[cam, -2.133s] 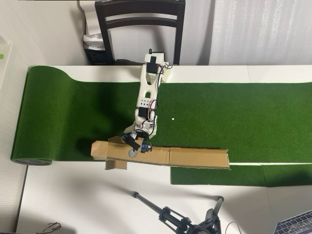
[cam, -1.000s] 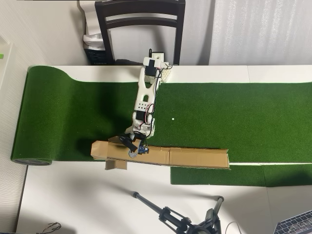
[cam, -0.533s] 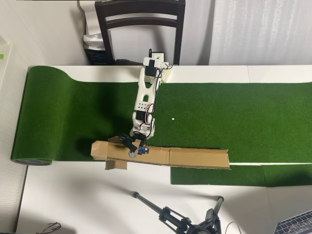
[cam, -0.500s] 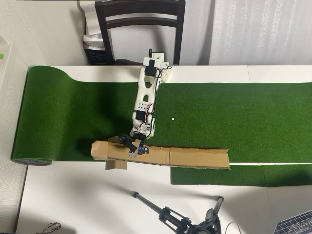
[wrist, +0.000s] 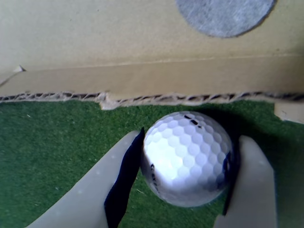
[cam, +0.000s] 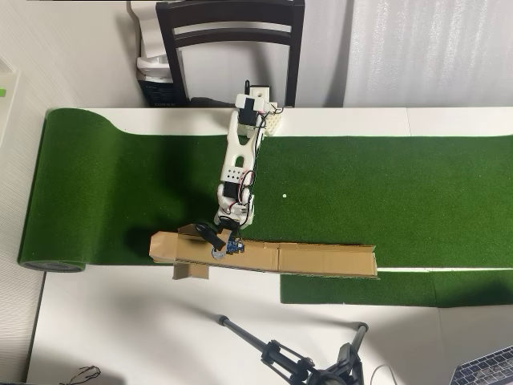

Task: Pick up the golf ball and place it on the gray mark at the back.

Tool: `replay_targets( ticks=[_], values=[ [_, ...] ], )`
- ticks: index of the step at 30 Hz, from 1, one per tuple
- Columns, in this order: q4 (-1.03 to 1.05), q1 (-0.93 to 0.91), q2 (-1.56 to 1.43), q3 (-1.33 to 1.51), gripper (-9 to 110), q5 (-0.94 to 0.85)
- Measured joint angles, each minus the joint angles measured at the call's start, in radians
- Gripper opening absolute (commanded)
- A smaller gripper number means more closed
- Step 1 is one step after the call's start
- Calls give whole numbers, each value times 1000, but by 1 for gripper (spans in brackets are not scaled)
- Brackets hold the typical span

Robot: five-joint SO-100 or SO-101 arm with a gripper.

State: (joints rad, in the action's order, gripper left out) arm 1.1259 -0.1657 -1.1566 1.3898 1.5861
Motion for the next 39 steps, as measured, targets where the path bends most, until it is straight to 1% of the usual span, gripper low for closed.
replay_targets(
  ticks=[8, 19, 22, 34, 37, 39],
  values=[
    [12, 2, -29, -54, 22, -3],
    [313, 2, -255, -54, 22, -3],
    [367, 2, -299, -54, 22, -2],
    [388, 0, -652, -54, 22, -12],
    [357, 0, -676, -55, 22, -12],
    [301, 0, -675, -55, 22, -12]
  ],
)
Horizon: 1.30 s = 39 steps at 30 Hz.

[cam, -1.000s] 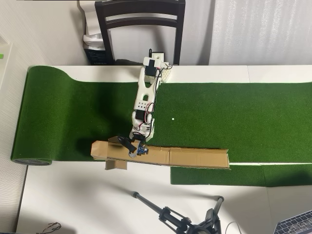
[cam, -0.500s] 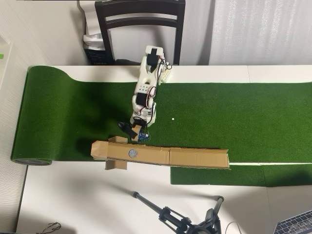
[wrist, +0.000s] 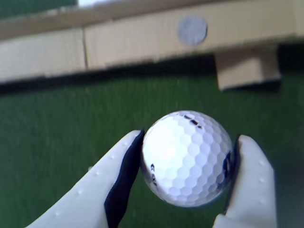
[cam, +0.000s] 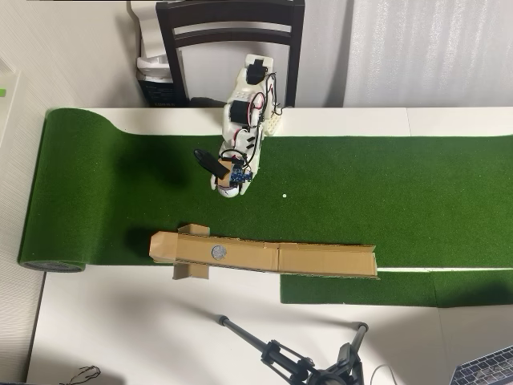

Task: Pick up the golf ball and place it on the gray mark at the back.

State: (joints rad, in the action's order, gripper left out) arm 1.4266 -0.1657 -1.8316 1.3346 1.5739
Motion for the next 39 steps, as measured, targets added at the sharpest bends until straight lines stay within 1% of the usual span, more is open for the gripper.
replay_targets(
  ticks=[8, 14, 20, 26, 31, 39],
  values=[
    [-207, 23, 144, -6, 22, 0],
    [-278, 43, 242, -97, 22, 0],
    [-296, 72, 342, -235, 22, -2],
    [-296, 60, 456, -371, 22, 0],
    [-296, 71, 555, -422, 22, 0],
    [-287, 69, 643, -425, 22, 0]
  ],
)
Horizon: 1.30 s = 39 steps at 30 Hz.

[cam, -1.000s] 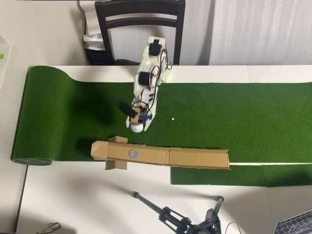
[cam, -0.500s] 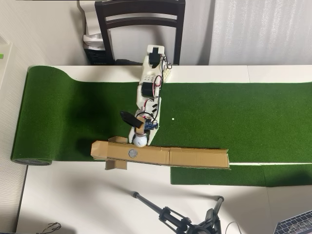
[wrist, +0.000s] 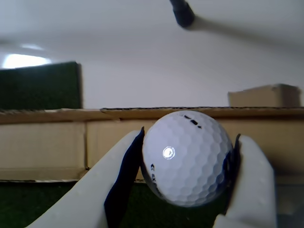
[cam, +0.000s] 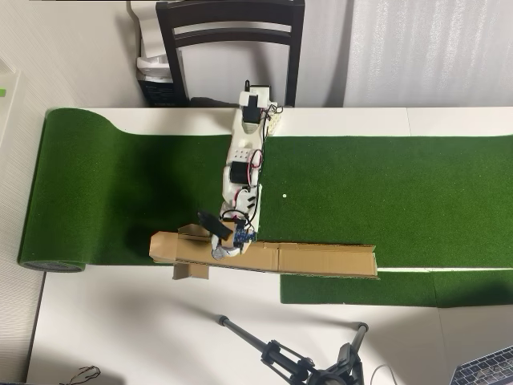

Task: Pick up the golf ball and place it on the gray mark at the back.

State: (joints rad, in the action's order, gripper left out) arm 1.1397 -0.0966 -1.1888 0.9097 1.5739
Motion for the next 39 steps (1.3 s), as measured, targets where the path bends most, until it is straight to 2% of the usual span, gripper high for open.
replay_targets(
  ticks=[39],
  values=[
    [-35, 2, 167, -5, 22, 2]
  ],
)
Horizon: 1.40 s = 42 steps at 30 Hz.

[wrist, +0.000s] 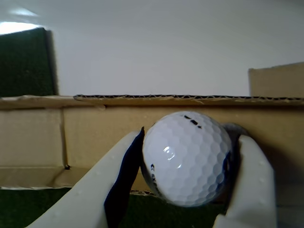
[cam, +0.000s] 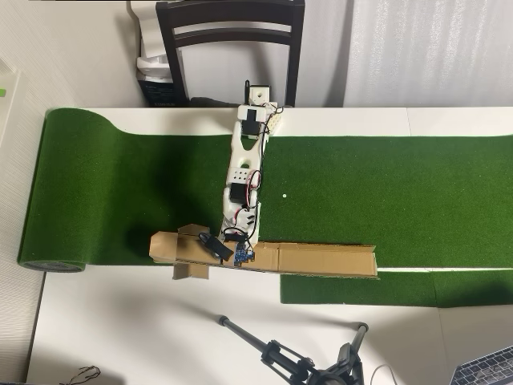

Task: Pick up the golf ball and place it on the gray mark at the back.

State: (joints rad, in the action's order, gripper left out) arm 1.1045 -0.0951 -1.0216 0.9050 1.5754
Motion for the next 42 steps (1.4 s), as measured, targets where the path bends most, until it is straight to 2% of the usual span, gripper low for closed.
replay_targets(
  ticks=[7, 14, 19, 25, 42],
  values=[
    [0, 0, 0, 0, 25, 0],
    [0, 0, 0, -2, 55, 0],
    [0, 0, 0, -9, 67, -12],
    [0, 0, 0, -11, 68, -67],
    [46, 0, 0, -18, 67, -71]
  ],
)
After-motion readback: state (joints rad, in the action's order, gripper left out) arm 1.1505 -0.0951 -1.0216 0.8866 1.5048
